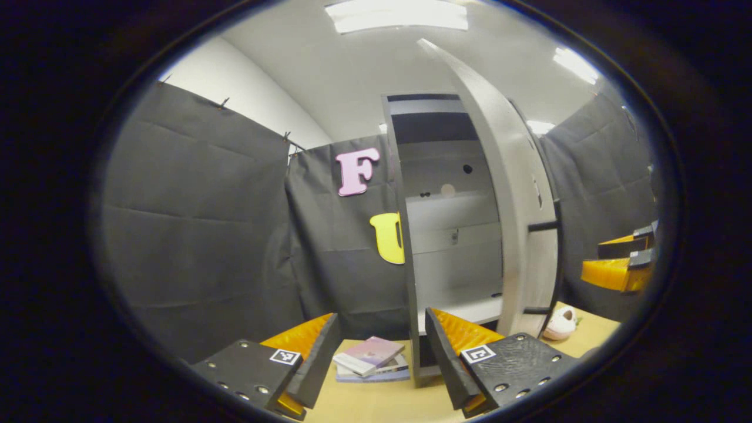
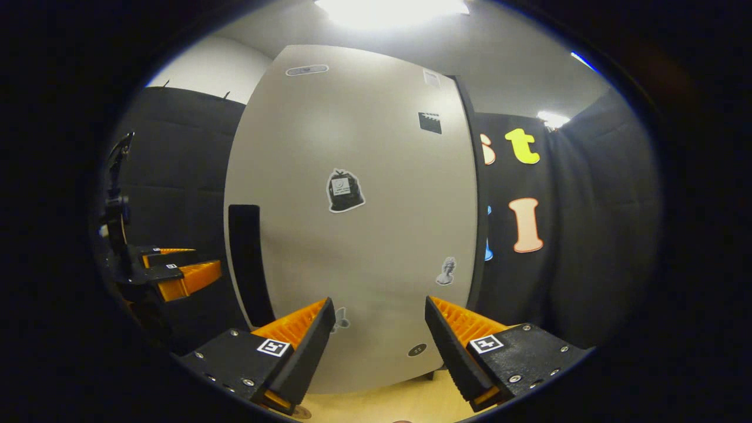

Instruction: Open the cabinet door with the right hand, grasp the bottle in the cabinet with the left hand and place it on the coaster, then close the cabinet door with the right hand.

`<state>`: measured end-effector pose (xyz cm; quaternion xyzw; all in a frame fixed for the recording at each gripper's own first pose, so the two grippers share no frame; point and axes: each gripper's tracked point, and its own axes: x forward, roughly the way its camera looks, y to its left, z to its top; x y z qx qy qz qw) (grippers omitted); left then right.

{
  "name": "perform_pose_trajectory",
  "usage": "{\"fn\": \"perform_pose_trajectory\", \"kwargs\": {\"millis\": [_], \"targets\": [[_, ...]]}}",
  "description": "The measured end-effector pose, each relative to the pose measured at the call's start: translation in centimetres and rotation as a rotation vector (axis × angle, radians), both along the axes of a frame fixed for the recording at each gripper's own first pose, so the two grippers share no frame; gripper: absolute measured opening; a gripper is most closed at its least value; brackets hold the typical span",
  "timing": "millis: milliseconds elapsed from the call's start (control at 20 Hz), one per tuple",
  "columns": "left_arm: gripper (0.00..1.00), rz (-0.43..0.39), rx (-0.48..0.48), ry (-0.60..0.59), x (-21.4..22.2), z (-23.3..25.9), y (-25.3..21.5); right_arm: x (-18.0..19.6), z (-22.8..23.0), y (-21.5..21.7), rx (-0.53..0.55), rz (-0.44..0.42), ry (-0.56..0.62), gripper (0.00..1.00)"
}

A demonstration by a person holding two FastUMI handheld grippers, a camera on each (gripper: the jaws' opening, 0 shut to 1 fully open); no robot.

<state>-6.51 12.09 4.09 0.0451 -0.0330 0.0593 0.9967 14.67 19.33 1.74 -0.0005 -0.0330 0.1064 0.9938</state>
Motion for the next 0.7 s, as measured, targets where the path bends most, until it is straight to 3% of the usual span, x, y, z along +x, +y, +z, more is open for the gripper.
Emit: {"fn": "perform_pose_trajectory", "kwargs": {"millis": [50,150,200,250,500,700], "targets": [[0.83,0.025,0.032,0.002,0.0,1.1,0.0,0.7,0.5,-0.5,0.007,-0.060,-0.014,0.91],[0.83,0.025,0.068,-0.031,0.1,4.0,-1.2,1.4,1.8,-1.5,-0.016,-0.128,-0.052,0.95],[0.83,0.001,0.061,-0.040,0.4,4.7,-2.7,1.8,2.6,-1.1,-0.022,-0.131,-0.062,0.95],[0.89,-0.023,0.040,-0.052,0.5,5.7,-4.0,2.0,3.0,-0.6,-0.023,-0.130,-0.062,0.95],[0.89,-0.123,-0.073,-0.113,-0.2,7.9,-9.1,2.0,2.3,-0.7,0.038,-0.153,-0.022,0.95],[0.89,-0.170,-0.035,-0.077,0.6,6.3,-12.4,1.2,0.8,-1.3,0.033,-0.187,-0.016,0.95]]}}
